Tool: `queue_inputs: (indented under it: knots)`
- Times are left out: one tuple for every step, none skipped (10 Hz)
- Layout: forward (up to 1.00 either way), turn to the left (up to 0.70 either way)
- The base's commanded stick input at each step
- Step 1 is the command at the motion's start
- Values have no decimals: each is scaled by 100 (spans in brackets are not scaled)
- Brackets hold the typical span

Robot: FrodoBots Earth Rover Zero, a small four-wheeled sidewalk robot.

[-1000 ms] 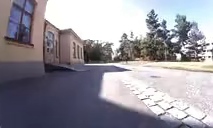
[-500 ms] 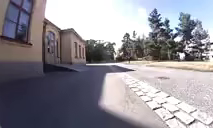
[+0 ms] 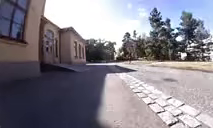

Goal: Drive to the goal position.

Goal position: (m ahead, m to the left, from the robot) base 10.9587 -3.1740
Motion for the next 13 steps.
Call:
queue_inputs:
  knots:
    - [66,0]
    - [66,0]
    - [66,0]
    - [66,0]
    - [66,0]
    - [66,0]
    - [66,10]
    - [65,24]
    - [66,25]
    - [66,2]
    - [66,0]
    - [66,0]
    - [66,0]
